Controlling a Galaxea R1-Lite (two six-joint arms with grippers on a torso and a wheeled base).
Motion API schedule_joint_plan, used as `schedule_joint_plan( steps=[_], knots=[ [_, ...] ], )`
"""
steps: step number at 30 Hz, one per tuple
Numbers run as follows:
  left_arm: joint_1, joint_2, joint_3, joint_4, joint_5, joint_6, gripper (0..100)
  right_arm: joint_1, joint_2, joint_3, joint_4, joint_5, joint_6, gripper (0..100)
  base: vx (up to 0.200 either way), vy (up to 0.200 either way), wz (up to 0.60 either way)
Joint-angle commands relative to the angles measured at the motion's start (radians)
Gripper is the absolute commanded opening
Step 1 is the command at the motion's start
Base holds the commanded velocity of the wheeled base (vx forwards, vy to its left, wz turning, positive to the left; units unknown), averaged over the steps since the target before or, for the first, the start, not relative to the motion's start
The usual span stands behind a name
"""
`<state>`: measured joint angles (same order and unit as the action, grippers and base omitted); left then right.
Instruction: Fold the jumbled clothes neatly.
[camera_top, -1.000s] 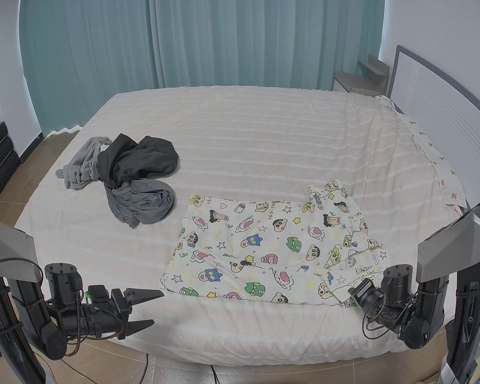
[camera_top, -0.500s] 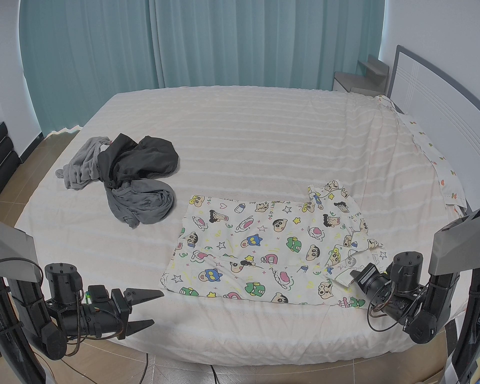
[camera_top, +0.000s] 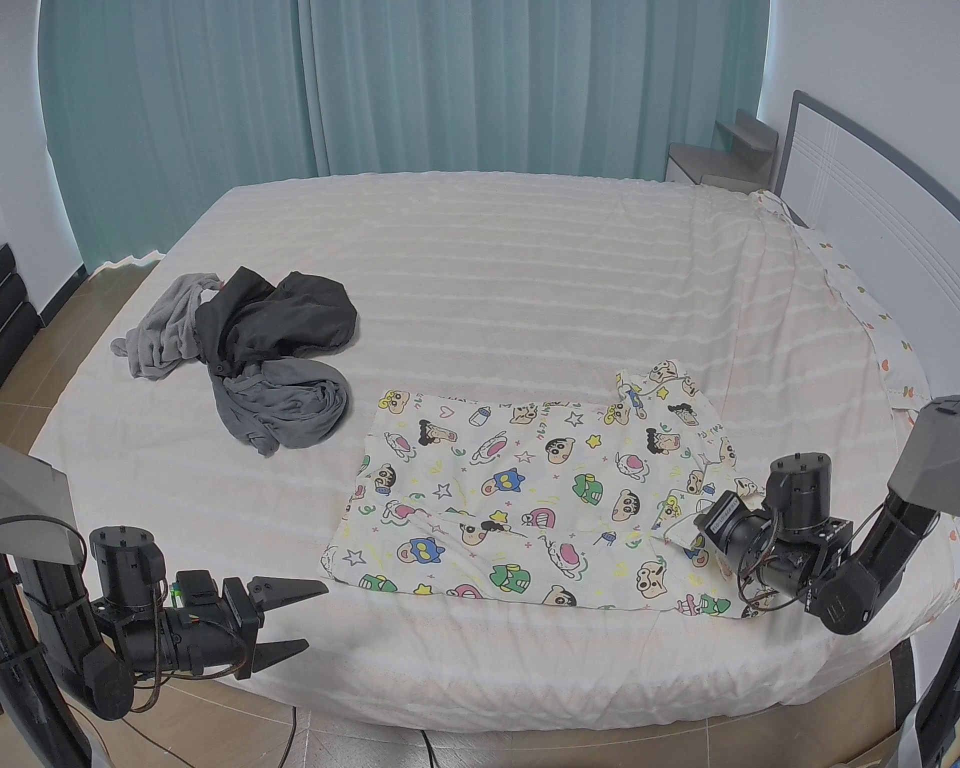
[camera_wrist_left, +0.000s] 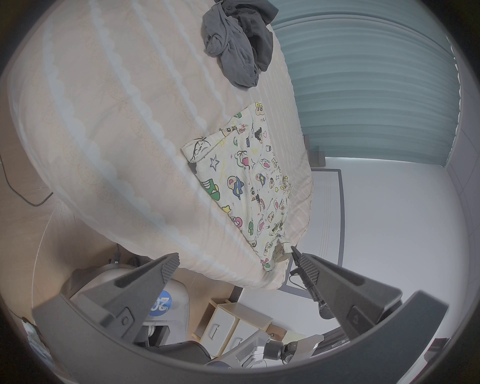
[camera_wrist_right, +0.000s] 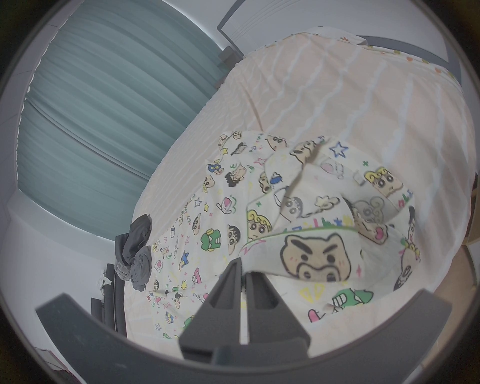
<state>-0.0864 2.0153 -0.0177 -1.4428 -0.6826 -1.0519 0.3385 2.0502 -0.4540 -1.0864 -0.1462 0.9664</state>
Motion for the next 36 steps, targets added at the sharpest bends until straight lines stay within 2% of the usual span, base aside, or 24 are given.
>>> schedule_joint_plan(
  steps=[1,8,12,14,18,23,36],
  knots=[
    [-0.001,0.002,0.01,-0.001,0.0,0.0,100,-0.009,-0.082,-0.094,0.091,0.0,-0.017,0,0.0,0.0,0.0],
    [-0.001,0.002,0.01,-0.001,0.0,0.0,100,-0.007,-0.104,-0.06,0.132,0.002,-0.025,0,0.0,0.0,0.0],
    [-0.001,0.003,0.01,-0.001,0.001,0.0,100,-0.003,-0.117,-0.003,0.181,0.013,-0.103,0,0.0,0.0,0.0],
    [-0.001,0.003,0.01,-0.001,0.001,0.001,100,-0.001,-0.119,0.005,0.204,0.027,-0.113,0,0.0,0.0,0.0],
    [-0.001,0.002,0.01,-0.001,0.001,0.0,100,0.004,-0.113,0.008,0.26,0.042,-0.115,0,0.0,0.0,0.0],
    [-0.001,0.002,0.01,-0.001,0.001,0.0,100,0.045,-0.104,0.006,0.347,0.051,-0.115,0,0.0,0.0,0.0],
    [-0.001,0.003,0.01,-0.001,0.001,0.001,100,0.054,-0.022,0.003,0.344,0.069,-0.109,0,0.0,0.0,0.0]
  ],
)
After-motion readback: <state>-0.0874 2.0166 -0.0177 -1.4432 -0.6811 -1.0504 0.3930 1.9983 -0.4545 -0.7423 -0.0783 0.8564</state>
